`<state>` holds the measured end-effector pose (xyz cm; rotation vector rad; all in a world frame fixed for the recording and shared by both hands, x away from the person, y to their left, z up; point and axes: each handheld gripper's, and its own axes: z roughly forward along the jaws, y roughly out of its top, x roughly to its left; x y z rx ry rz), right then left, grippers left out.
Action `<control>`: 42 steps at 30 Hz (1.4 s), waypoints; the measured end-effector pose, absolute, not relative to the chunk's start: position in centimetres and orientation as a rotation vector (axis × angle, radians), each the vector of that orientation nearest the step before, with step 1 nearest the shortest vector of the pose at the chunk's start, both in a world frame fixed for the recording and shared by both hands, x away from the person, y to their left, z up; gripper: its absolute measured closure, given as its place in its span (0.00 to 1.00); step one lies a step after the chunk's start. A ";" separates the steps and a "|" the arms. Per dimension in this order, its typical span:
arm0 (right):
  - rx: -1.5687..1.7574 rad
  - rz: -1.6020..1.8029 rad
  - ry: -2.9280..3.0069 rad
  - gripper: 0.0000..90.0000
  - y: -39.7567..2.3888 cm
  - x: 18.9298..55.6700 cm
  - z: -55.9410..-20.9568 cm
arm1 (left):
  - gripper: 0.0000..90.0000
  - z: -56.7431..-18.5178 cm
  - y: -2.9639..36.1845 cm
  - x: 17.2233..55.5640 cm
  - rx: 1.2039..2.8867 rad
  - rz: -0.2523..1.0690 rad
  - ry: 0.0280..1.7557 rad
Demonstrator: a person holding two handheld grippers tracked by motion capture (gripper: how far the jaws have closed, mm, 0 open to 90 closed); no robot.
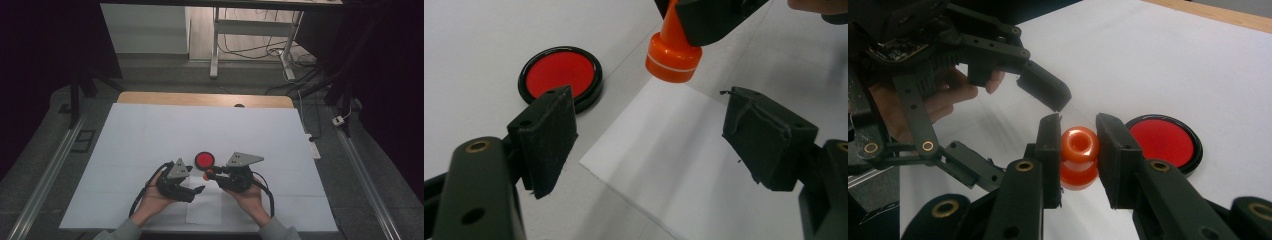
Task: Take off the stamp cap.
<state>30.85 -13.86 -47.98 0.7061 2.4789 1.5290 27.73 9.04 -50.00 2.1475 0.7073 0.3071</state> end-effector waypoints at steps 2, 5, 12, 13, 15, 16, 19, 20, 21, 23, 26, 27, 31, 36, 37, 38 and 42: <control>0.706 1.530 2.478 0.80 -13.9 30.9 -48.0 | 0.25 -50.0 8.9 27.8 2.147 0.305 0.706; 0.709 1.534 2.480 0.80 -13.9 30.9 -48.0 | 0.26 -50.1 8.6 27.8 2.151 0.304 0.698; 0.712 1.538 2.481 0.80 -13.8 30.9 -48.0 | 0.28 -50.1 8.0 27.9 2.152 0.308 0.685; 0.711 1.538 2.481 0.80 -13.8 30.9 -48.0 | 0.29 -50.2 7.9 28.0 2.154 0.308 0.685; 0.711 1.537 2.482 0.80 -13.8 30.9 -48.0 | 0.30 -50.2 7.7 28.0 2.155 0.309 0.683; 0.710 1.537 2.481 0.80 -13.8 30.9 -48.0 | 0.30 -50.2 7.6 28.0 2.154 0.309 0.682; 0.711 1.538 2.481 0.80 -13.8 30.9 -48.0 | 0.33 -50.3 7.4 28.1 2.158 0.312 0.683; 0.712 1.538 2.481 0.80 -13.8 30.9 -48.0 | 0.33 -50.3 7.3 28.2 2.162 0.311 0.684; 0.712 1.540 2.482 0.80 -13.8 30.9 -48.0 | 0.34 -50.3 7.3 28.2 2.164 0.308 0.682; 0.714 1.541 2.483 0.80 -13.8 30.9 -48.1 | 0.36 -50.3 7.1 28.3 2.168 0.308 0.677; 0.714 1.541 2.484 0.80 -13.8 30.9 -48.1 | 0.39 -50.4 6.9 28.3 2.166 0.309 0.675; 0.713 1.542 2.484 0.80 -13.8 30.9 -48.1 | 0.40 -50.3 6.9 28.3 2.166 0.309 0.675; 0.713 1.543 2.483 0.80 -13.8 30.9 -48.1 | 0.45 -50.4 6.7 28.4 2.172 0.313 0.668; 0.717 1.543 2.481 0.80 -13.9 30.9 -48.1 | 0.52 -50.5 6.5 28.5 2.180 0.322 0.672; 0.716 1.542 2.482 0.80 -13.9 30.9 -48.1 | 0.53 -50.5 6.5 28.5 2.180 0.323 0.672; 0.713 1.542 2.483 0.80 -13.9 30.9 -48.1 | 0.55 -50.5 6.5 28.5 2.180 0.325 0.671; 0.713 1.542 2.482 0.80 -13.9 30.9 -48.1 | 0.57 -50.5 6.4 28.5 2.180 0.330 0.668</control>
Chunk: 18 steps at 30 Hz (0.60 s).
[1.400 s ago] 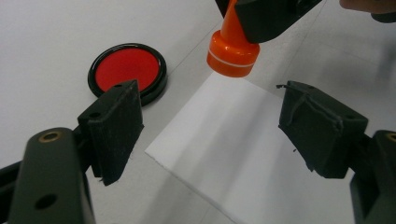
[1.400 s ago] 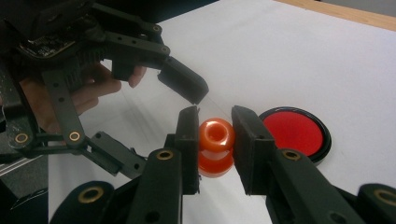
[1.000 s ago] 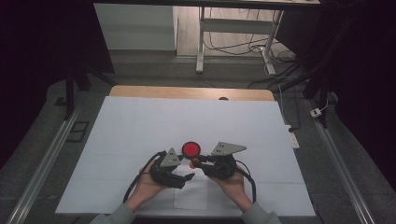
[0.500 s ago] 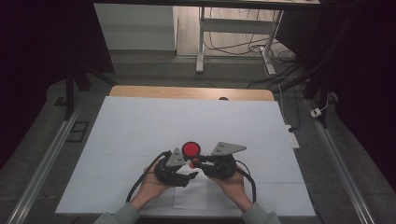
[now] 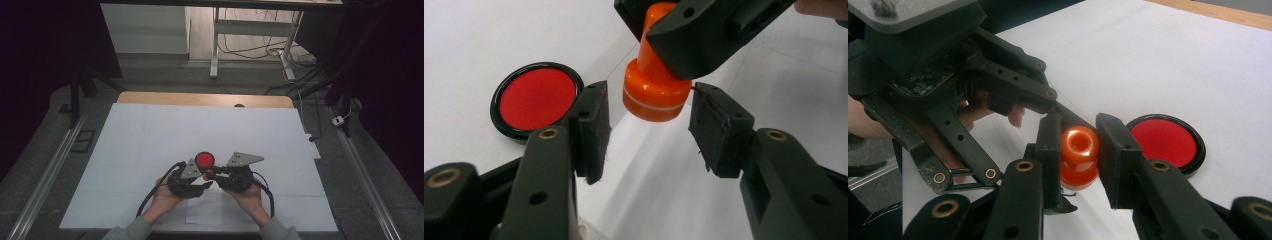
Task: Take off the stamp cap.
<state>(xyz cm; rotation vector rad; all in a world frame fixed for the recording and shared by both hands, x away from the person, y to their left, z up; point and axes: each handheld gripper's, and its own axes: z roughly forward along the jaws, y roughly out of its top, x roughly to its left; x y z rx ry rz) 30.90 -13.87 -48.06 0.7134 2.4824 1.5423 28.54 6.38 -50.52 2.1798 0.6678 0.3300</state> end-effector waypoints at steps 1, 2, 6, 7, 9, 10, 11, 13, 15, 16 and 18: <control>0.714 1.543 2.482 0.80 -13.9 30.9 -48.1 | 0.58 -50.5 6.4 28.5 2.181 0.331 0.667; 0.715 1.543 2.482 0.80 -13.9 30.9 -48.1 | 0.58 -50.6 6.3 28.6 2.182 0.331 0.666; 0.714 1.543 2.482 0.80 -13.9 30.9 -48.1 | 0.61 -50.6 6.3 28.6 2.183 0.334 0.663; 0.713 1.543 2.482 0.80 -13.9 30.9 -48.1 | 0.62 -50.6 6.3 28.6 2.184 0.334 0.663; 0.713 1.544 2.482 0.80 -13.9 30.9 -48.0 | 0.63 -50.6 6.2 28.6 2.188 0.336 0.661; 0.713 1.544 2.482 0.80 -13.9 30.9 -48.0 | 0.64 -50.6 6.2 28.6 2.188 0.337 0.659; 0.713 1.545 2.482 0.80 -13.9 30.9 -48.0 | 0.65 -50.6 6.2 28.6 2.189 0.338 0.658; 0.714 1.545 2.482 0.80 -13.9 30.9 -48.0 | 0.66 -50.6 6.1 28.6 2.193 0.340 0.656; 0.714 1.545 2.482 0.80 -13.9 30.9 -48.0 | 0.68 -50.6 6.1 28.6 2.195 0.343 0.656; 0.713 1.546 2.482 0.80 -13.9 30.9 -48.0 | 0.69 -50.7 6.1 28.6 2.195 0.344 0.657; 0.713 1.545 2.482 0.80 -13.8 30.9 -48.0 | 0.70 -50.7 6.0 28.6 2.197 0.345 0.656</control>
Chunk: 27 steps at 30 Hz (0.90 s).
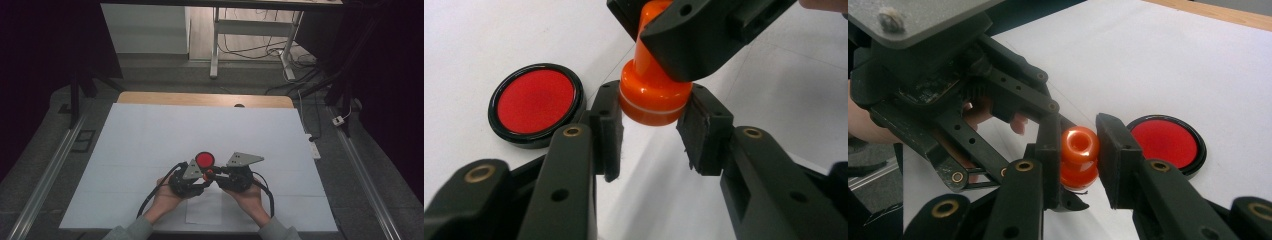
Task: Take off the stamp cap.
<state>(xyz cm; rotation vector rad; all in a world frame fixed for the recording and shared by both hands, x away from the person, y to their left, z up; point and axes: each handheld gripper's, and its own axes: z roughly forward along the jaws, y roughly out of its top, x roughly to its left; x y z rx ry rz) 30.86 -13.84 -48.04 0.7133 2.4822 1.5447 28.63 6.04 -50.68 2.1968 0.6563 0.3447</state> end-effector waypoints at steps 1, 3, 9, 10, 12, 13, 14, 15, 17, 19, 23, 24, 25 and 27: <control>0.713 1.545 2.482 0.80 -13.8 30.9 -48.0 | 0.70 -50.7 6.0 28.6 2.199 0.347 0.655; 0.713 1.544 2.482 0.80 -13.8 30.8 -48.0 | 0.71 -50.7 6.0 28.6 2.202 0.353 0.653; 0.713 1.551 2.475 0.80 -13.8 30.8 -48.0 | 0.71 -50.7 6.0 28.6 2.201 0.356 0.653; 0.713 1.551 2.474 0.80 -13.8 30.8 -48.1 | 0.72 -50.7 6.0 28.6 2.201 0.356 0.653; 0.714 1.549 2.478 0.80 -13.9 30.8 -48.0 | 0.72 -50.7 6.0 28.6 2.201 0.357 0.654; 0.715 1.550 2.477 0.80 -13.9 30.8 -48.1 | 0.72 -50.7 6.0 28.5 2.201 0.360 0.653; 0.715 1.550 2.477 0.80 -13.9 30.8 -48.0 | 0.72 -50.7 5.9 28.5 2.201 0.363 0.655; 0.715 1.549 2.476 0.80 -13.9 30.8 -48.0 | 0.72 -50.7 5.9 28.5 2.201 0.365 0.657; 0.715 1.551 2.472 0.80 -13.8 30.8 -48.1 | 0.73 -50.7 5.9 28.5 2.203 0.367 0.656; 0.714 1.550 2.471 0.80 -13.8 30.8 -48.1 | 0.73 -50.7 6.0 28.5 2.207 0.369 0.653; 0.707 1.544 2.474 0.81 -13.8 30.8 -48.1 | 0.73 -50.7 6.0 28.5 2.209 0.362 0.652; 0.705 1.543 2.473 0.81 -13.8 30.7 -48.1 | 0.73 -50.7 6.0 28.5 2.210 0.359 0.651; 0.704 1.546 2.468 0.81 -13.8 30.7 -48.1 | 0.73 -50.7 6.0 28.5 2.211 0.357 0.652; 0.695 1.535 2.470 0.81 -13.7 30.7 -48.1 | 0.73 -50.8 6.0 28.6 2.212 0.353 0.654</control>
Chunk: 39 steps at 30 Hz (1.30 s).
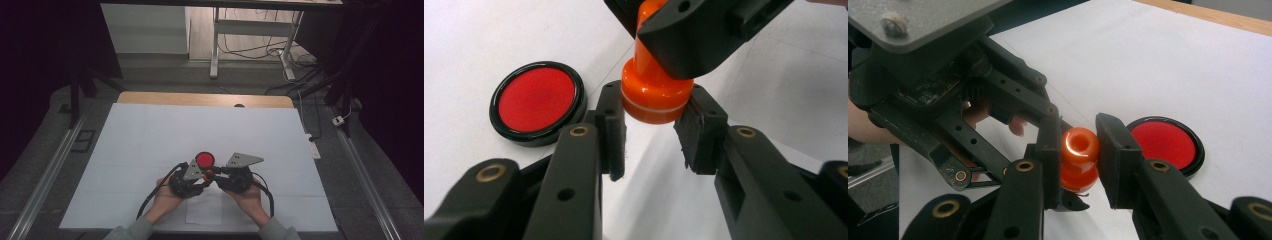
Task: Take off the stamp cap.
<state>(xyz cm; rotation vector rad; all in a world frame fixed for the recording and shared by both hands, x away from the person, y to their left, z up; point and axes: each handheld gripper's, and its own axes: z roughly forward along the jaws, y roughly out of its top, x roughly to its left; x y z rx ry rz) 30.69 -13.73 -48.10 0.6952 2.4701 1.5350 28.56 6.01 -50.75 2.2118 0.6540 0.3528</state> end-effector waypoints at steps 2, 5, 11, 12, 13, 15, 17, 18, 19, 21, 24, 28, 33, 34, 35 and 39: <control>0.692 1.535 2.463 0.81 -13.7 30.6 -48.1 | 0.73 -50.8 6.0 28.6 2.212 0.349 0.654; 0.684 1.527 2.462 0.81 -13.6 30.5 -48.1 | 0.73 -50.8 6.1 28.6 2.210 0.343 0.655; 0.681 1.526 2.457 0.81 -13.6 30.5 -48.0 | 0.73 -50.8 6.0 28.6 2.208 0.342 0.656; 0.680 1.530 2.458 0.81 -13.6 30.5 -48.1 | 0.73 -50.8 6.0 28.6 2.210 0.342 0.656; 0.683 1.533 2.457 0.81 -13.6 30.5 -48.1 | 0.73 -50.8 6.0 28.6 2.213 0.342 0.655; 0.685 1.523 2.467 0.81 -13.6 30.6 -48.1 | 0.73 -50.8 6.0 28.5 2.216 0.343 0.657; 0.687 1.527 2.465 0.81 -13.6 30.6 -48.1 | 0.73 -50.8 6.0 28.5 2.217 0.343 0.658; 0.688 1.527 2.466 0.81 -13.6 30.6 -48.1 | 0.73 -50.8 6.0 28.5 2.217 0.344 0.658; 0.690 1.529 2.468 0.81 -13.6 30.6 -48.1 | 0.73 -50.8 6.0 28.5 2.217 0.345 0.659; 0.700 1.536 2.469 0.81 -13.7 30.7 -48.1 | 0.73 -50.9 6.0 28.5 2.218 0.344 0.659; 0.712 1.541 2.470 0.81 -13.7 30.7 -48.1 | 0.73 -50.9 6.0 28.5 2.217 0.343 0.659; 0.724 1.549 2.472 0.81 -13.8 30.7 -48.1 | 0.73 -50.8 6.0 28.5 2.214 0.338 0.658; 0.741 1.565 2.466 0.82 -13.8 30.7 -48.1 | 0.73 -50.7 6.1 28.5 2.207 0.335 0.658; 0.743 1.570 2.462 0.82 -13.9 30.7 -48.1 | 0.73 -50.7 6.1 28.5 2.205 0.335 0.657; 0.745 1.578 2.458 0.82 -13.9 30.7 -48.1 | 0.73 -50.7 6.1 28.5 2.202 0.334 0.657; 0.749 1.587 2.455 0.82 -13.9 30.7 -48.1 | 0.73 -50.7 6.1 28.5 2.198 0.328 0.656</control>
